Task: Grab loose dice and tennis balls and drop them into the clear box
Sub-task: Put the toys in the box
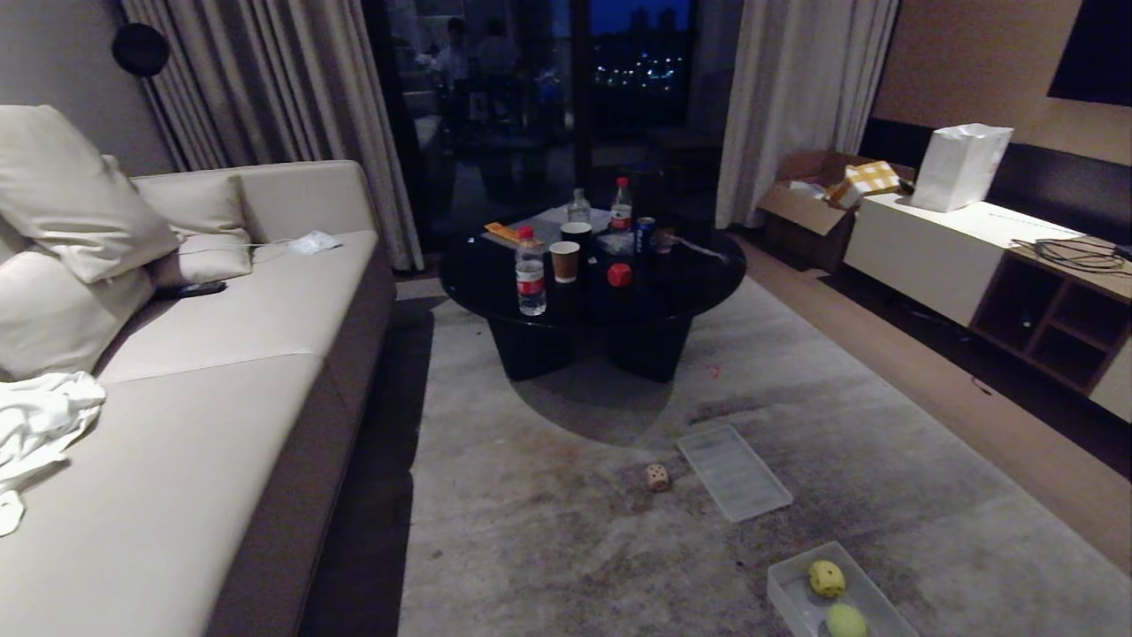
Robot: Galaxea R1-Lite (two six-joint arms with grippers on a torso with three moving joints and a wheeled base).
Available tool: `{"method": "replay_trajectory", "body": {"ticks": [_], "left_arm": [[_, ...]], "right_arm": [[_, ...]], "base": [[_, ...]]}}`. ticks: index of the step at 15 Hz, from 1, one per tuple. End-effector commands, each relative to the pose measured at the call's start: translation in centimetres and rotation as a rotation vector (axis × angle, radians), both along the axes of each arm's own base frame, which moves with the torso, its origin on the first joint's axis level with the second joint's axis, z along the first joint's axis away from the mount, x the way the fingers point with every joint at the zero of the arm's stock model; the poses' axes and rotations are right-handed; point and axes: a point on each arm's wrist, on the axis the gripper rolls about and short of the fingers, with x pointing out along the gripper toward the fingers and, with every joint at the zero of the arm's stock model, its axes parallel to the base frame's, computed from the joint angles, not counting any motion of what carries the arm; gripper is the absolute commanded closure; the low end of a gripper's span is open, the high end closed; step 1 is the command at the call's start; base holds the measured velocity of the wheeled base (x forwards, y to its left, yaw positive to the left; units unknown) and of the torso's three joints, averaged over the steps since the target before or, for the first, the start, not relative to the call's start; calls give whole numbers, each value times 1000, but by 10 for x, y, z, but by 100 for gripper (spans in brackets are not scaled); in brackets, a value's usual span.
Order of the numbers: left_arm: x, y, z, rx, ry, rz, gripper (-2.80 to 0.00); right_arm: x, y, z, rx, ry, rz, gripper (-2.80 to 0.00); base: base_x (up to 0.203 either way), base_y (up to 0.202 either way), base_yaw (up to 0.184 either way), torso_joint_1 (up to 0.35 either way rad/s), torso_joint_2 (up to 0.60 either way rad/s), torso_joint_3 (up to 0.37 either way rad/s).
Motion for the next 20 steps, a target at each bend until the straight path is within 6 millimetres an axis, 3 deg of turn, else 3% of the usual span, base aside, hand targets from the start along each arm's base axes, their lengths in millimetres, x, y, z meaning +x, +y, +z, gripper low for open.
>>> {"method": "replay_trajectory", "body": {"ticks": [1,12,20], "left_arm": [[0,0,0,-2,0,1,0],[0,0,0,-2,-1,1,0],[0,0,0,-2,-1,1,0]], "right_arm": [[0,0,0,0,3,1,0],[0,0,0,-1,3,2,0],[0,0,0,-1,3,2,0]], "base": [[2,15,-162,6,2,7],[0,8,-161,2,3,0],[0,1,-21,0,1,0]]}}
